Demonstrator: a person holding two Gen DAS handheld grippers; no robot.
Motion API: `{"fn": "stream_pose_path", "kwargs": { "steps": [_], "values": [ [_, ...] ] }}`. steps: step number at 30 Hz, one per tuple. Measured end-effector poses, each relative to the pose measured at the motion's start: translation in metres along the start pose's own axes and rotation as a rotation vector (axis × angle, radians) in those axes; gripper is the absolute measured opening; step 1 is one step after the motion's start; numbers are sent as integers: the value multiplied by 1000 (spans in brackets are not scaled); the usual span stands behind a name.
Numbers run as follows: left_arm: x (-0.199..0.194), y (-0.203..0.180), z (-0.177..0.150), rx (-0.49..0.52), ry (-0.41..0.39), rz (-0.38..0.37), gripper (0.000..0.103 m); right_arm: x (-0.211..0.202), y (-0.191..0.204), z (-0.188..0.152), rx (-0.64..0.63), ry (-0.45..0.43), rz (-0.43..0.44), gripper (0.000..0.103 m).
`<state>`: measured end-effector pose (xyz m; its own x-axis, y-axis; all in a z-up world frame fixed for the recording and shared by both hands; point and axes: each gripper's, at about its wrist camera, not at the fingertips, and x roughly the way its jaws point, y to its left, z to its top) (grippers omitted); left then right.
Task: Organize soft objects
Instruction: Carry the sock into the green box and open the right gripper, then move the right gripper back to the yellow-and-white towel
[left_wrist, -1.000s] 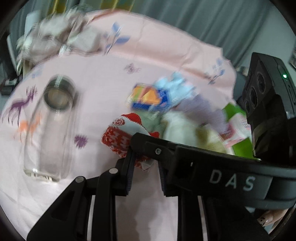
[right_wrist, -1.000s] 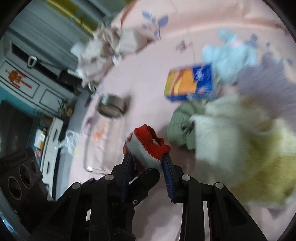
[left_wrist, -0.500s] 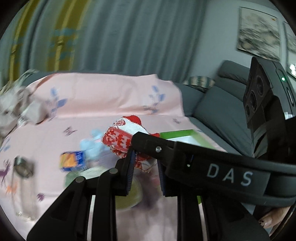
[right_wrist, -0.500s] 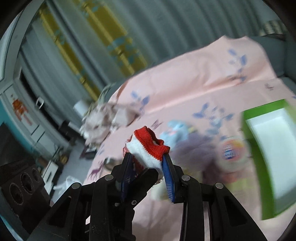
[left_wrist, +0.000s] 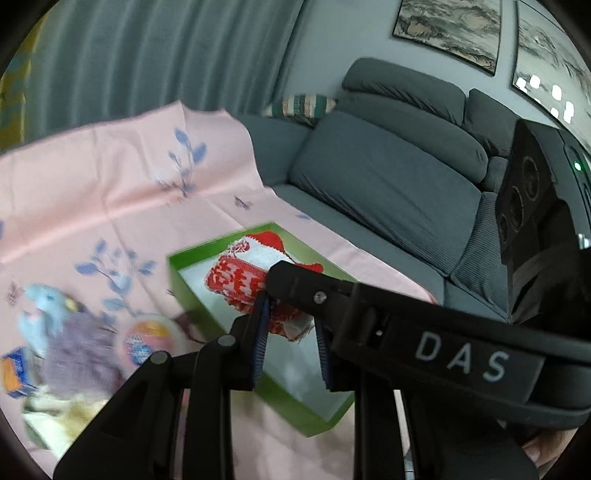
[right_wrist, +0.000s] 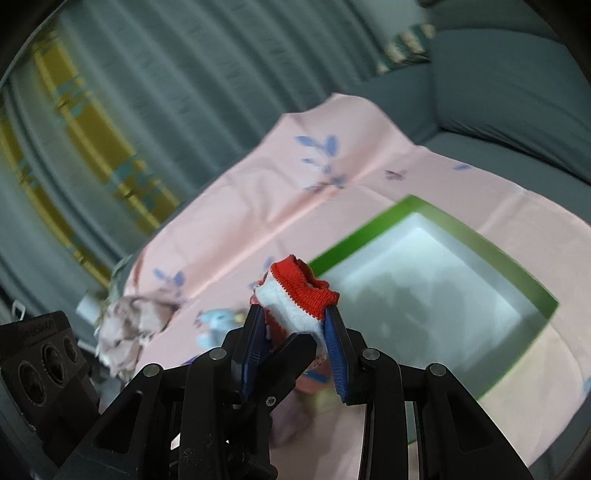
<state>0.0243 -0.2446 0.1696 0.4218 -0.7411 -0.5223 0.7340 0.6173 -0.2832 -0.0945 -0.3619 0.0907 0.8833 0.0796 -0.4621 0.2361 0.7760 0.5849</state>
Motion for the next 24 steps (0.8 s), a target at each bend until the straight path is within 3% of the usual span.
{"fn": "stream_pose_path", "kwargs": {
  "steps": [4,10,17,20,24],
  "values": [
    [33,-2,-8,-27,87,-53,20,13,-26,-1,59,42,-83,36],
    [53,-8,-14,-44,144,-76,20,23,-60,-2,134,85,-131,36],
    [52,-14,-17,-56,139,-87,22,18,-75,-2,200,76,-164,36],
    [40,-18,-18,-27,117,-47,27,12,-75,-1,213,57,-169,37],
    [16,-15,-19,-22,84,-2,45,6,-74,0,228,22,-214,71]
  ]
}}
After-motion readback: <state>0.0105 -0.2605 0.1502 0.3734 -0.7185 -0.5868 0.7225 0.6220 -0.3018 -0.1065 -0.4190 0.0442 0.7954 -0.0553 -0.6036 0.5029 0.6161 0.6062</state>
